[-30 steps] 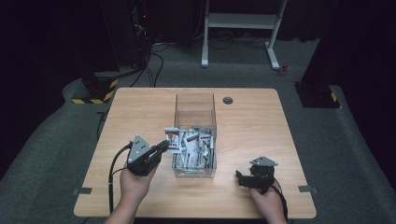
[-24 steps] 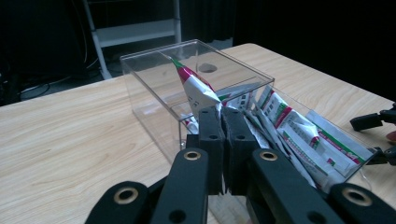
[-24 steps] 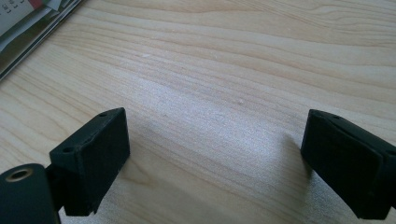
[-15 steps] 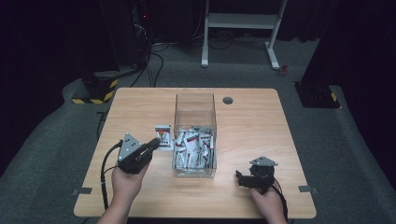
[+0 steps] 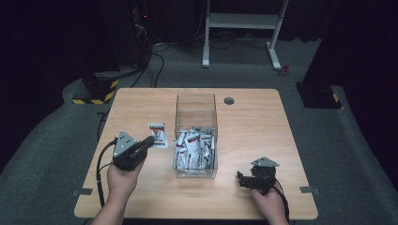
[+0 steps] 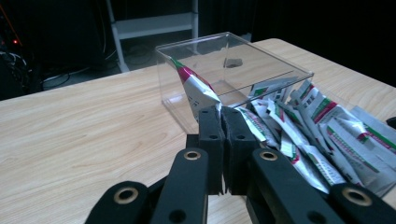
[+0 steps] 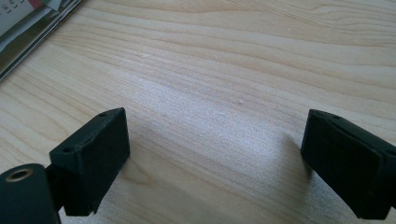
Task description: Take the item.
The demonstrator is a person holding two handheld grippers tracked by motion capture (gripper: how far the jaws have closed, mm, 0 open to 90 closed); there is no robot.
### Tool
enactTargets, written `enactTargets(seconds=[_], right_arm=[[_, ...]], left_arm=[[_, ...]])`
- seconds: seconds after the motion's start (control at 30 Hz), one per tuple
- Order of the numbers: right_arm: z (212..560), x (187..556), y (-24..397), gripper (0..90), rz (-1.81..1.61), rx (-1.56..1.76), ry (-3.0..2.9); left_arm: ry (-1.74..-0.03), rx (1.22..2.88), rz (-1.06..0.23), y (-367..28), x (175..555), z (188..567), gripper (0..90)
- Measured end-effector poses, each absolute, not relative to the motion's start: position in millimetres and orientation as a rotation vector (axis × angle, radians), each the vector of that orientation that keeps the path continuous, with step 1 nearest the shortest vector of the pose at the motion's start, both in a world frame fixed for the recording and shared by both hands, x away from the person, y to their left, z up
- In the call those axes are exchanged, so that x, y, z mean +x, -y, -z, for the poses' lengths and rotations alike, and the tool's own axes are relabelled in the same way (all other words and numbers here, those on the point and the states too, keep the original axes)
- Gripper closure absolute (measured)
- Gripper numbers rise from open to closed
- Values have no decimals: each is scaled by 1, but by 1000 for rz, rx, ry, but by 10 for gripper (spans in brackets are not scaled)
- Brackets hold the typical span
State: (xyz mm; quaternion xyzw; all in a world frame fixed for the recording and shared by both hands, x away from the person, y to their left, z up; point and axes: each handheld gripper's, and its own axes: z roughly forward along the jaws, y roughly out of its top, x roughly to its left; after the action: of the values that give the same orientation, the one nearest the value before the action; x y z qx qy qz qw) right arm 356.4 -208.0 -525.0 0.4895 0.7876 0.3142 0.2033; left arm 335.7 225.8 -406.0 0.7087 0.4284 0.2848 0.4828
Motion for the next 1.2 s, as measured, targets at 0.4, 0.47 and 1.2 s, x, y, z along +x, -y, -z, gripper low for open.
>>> enactTargets(seconds=[0.4, 0.47, 1.2], right_arm=[[525, 356, 208, 79, -877, 1366, -2198], [525, 356, 208, 79, -877, 1366, -2198], [525, 356, 208, 79, -877, 1366, -2198]], left_arm=[[-1095, 1732, -683, -236, 348, 416, 880], [-1106, 1729, -680, -238, 351, 419, 880], [-1207, 1777, -615, -245, 379, 454, 880]])
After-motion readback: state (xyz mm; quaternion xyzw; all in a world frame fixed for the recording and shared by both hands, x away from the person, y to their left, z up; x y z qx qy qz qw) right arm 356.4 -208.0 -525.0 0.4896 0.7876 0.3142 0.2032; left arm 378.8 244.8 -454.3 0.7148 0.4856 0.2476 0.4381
